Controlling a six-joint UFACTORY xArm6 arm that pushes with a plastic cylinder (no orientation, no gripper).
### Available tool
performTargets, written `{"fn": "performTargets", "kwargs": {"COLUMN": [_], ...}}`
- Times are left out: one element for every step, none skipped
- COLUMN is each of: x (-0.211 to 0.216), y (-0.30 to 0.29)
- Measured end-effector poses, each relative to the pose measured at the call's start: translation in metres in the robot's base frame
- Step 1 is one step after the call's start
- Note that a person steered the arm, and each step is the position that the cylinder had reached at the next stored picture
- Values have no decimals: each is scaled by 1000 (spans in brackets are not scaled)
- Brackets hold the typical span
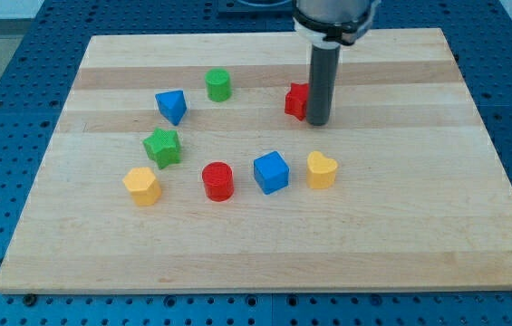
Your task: Move your arm closer to the yellow heart
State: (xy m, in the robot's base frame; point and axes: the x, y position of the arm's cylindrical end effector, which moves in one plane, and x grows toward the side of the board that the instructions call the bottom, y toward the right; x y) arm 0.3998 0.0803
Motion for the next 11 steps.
{"fn": "performTargets", "kwargs": {"x": [40, 97, 151, 167, 164, 148, 135, 131, 129, 127, 121], "y": [40, 46, 16, -15, -12, -2, -1, -1, -1, -1, -1]}}
